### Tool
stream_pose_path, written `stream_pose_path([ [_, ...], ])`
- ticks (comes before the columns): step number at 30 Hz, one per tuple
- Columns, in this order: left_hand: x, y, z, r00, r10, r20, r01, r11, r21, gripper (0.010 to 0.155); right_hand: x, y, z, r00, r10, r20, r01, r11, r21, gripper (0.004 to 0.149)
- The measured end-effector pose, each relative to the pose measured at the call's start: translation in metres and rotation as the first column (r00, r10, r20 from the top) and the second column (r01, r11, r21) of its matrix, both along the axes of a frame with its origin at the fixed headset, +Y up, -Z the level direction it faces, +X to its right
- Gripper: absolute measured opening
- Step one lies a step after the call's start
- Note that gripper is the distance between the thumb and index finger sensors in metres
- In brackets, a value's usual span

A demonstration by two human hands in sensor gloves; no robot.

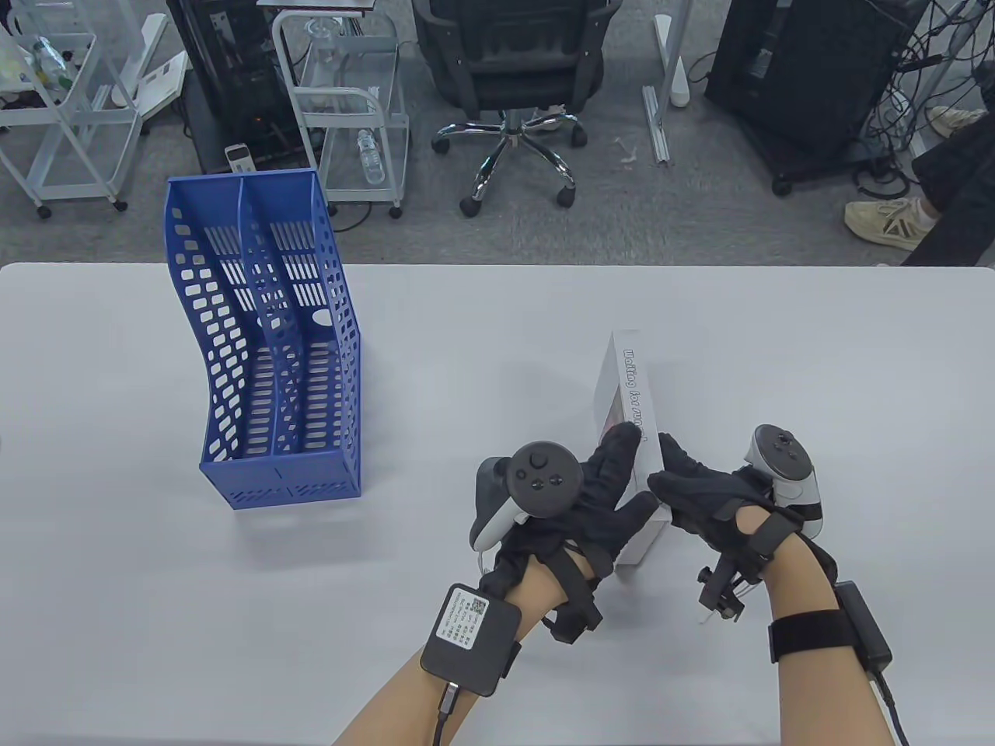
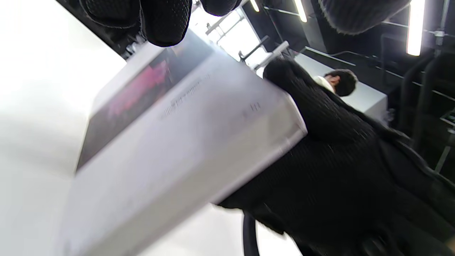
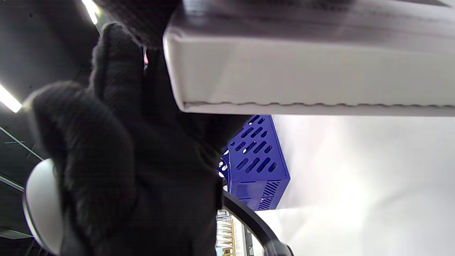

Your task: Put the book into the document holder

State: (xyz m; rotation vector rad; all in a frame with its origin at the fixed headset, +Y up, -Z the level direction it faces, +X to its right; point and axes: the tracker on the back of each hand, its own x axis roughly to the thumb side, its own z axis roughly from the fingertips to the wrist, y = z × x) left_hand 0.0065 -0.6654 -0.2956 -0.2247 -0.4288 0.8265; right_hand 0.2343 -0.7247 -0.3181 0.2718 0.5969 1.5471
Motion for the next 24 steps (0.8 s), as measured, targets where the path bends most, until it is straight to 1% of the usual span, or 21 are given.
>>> stream_pose_path([
  [2, -0.002, 0.008, -0.015, 0.999, -0.002, -0.043, 0.001, 1.0, -0.023, 0.079, 0.001, 0.0, 0.0, 1.0, 0.003, 0.001, -0.003, 1.0, 0.002, 0.087],
  [3, -0.002, 0.012, -0.026, 0.997, -0.018, -0.074, 0.015, 0.999, -0.038, 0.077, 0.001, -0.001, 0.0, 1.0, 0.0, 0.0, 0.0, 1.0, 0.0, 0.087],
  [4, -0.001, 0.018, -0.037, 0.994, -0.064, -0.092, 0.059, 0.997, -0.058, 0.075, 0.001, -0.001, 0.0, 1.0, -0.002, 0.001, 0.002, 1.0, -0.002, 0.087],
  [6, 0.002, 0.031, -0.058, 0.979, -0.16, -0.125, 0.154, 0.986, -0.064, 0.072, 0.002, 0.0, -0.001, 1.0, -0.003, -0.001, 0.003, 1.0, -0.002, 0.087],
  [8, 0.005, 0.043, -0.077, 0.961, -0.216, -0.172, 0.205, 0.976, -0.076, 0.071, 0.002, 0.0, -0.001, 1.0, 0.002, -0.002, -0.002, 1.0, 0.0, 0.087],
  [9, 0.008, 0.048, -0.087, 0.951, -0.248, -0.187, 0.233, 0.968, -0.099, 0.072, 0.002, 0.0, -0.001, 1.0, 0.008, -0.002, -0.008, 1.0, 0.003, 0.087],
  [11, 0.014, 0.052, -0.101, 0.935, -0.299, -0.189, 0.276, 0.951, -0.137, 0.072, 0.001, 0.001, -0.001, 1.0, 0.025, -0.006, -0.025, 1.0, 0.012, 0.087],
  [13, 0.021, 0.054, -0.112, 0.92, -0.346, -0.181, 0.317, 0.933, -0.173, 0.073, 0.001, 0.002, -0.001, 1.0, 0.03, -0.003, -0.03, 0.999, 0.017, 0.087],
  [16, 0.034, 0.053, -0.131, 0.913, -0.364, -0.184, 0.329, 0.924, -0.194, 0.073, 0.0, 0.002, -0.002, 0.999, 0.035, -0.003, -0.035, 0.999, 0.021, 0.087],
  [20, 0.049, 0.045, -0.153, 0.888, -0.427, -0.173, 0.368, 0.883, -0.292, 0.076, 0.0, 0.002, -0.002, 0.999, 0.035, -0.014, -0.035, 0.999, 0.022, 0.087],
  [24, 0.062, 0.041, -0.172, 0.873, -0.466, -0.147, 0.395, 0.85, -0.347, 0.076, 0.001, 0.002, -0.003, 0.999, 0.044, -0.016, -0.044, 0.999, 0.028, 0.087],
])
